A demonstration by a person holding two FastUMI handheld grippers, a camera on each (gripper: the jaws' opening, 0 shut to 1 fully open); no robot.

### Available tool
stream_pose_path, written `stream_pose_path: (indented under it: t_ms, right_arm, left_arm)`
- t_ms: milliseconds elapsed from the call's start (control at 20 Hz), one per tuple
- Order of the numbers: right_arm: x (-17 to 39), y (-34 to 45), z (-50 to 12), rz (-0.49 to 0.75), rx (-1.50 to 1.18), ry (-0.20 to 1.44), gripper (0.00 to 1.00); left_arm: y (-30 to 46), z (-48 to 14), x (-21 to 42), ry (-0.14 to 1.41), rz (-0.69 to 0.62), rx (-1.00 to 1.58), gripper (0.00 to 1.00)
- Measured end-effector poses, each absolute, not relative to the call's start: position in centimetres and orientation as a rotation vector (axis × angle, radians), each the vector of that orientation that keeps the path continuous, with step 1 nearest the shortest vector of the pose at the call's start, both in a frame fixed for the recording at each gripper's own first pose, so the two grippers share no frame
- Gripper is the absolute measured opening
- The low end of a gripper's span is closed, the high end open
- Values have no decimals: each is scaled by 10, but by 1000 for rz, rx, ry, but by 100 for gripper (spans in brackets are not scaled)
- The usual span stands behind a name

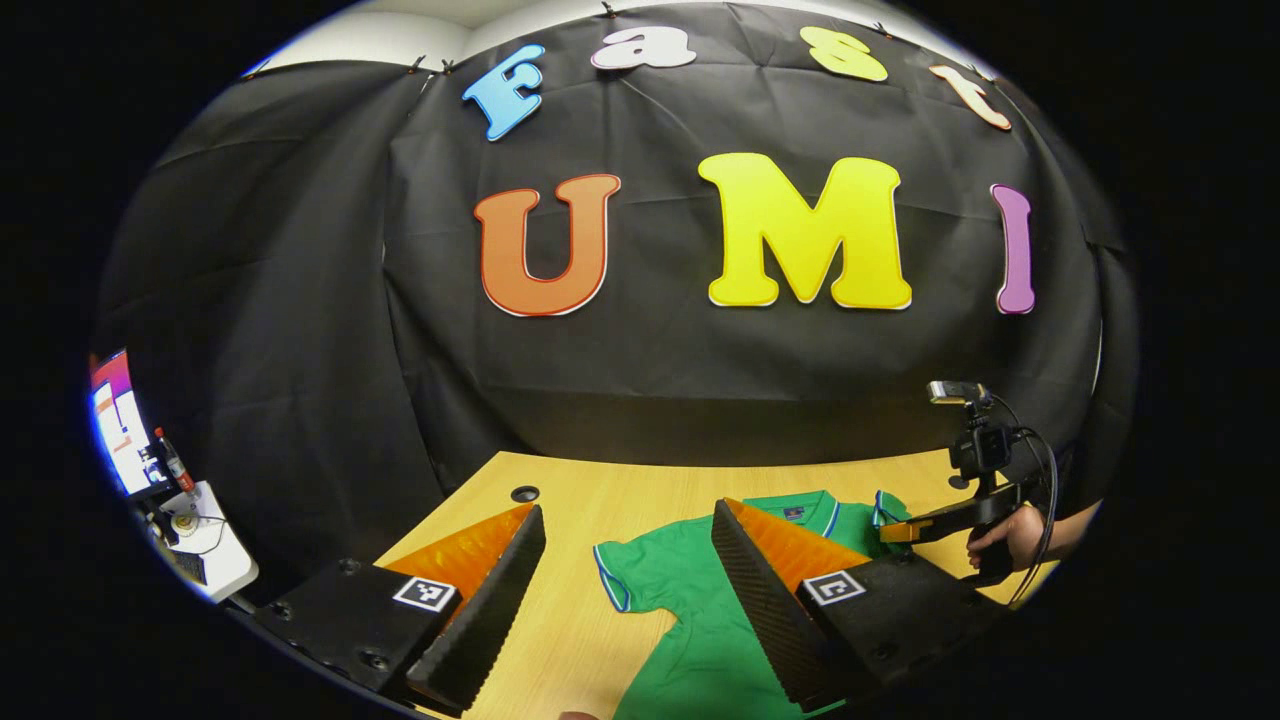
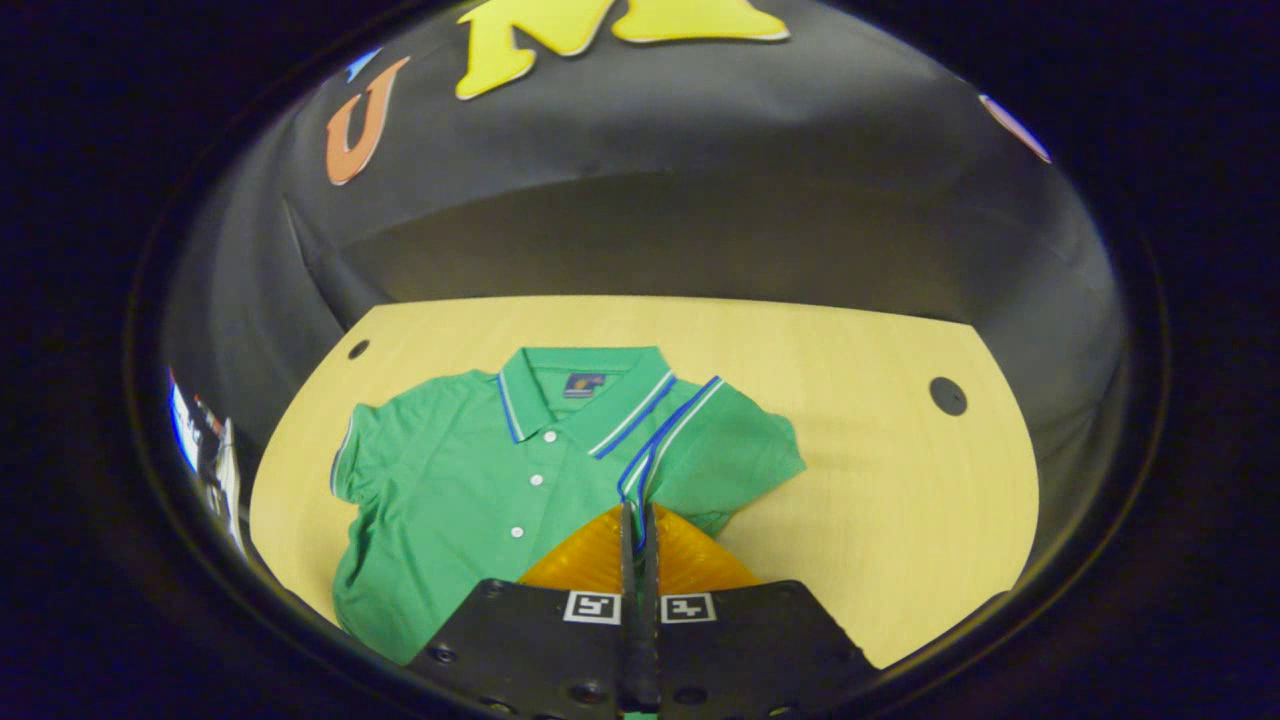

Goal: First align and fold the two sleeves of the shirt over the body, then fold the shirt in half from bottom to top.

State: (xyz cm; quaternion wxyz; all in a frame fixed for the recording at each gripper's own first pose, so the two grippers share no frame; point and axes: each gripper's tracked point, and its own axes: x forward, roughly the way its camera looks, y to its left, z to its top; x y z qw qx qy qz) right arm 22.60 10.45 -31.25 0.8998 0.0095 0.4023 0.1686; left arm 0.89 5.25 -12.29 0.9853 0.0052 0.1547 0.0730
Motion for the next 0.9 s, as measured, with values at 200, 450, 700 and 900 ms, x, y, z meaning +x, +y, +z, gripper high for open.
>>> stream_pose_path:
  t_ms: [200,450,700,900]
  right_arm:
    - [218,131,-309,402,18,833,12]
    - [198,133,-290,423,2,818,75]
    - [169,119,-250,398,-15,765,94]
    - [134,104,-216,388,-31,717,95]
  left_arm:
    - [72,-127,5,311,173,5,100]
    - [85,-148,14,332,134,-35,100]
    - [84,-192,37,432,22,-156,100]
    - [84,-231,67,578,-35,-310,100]
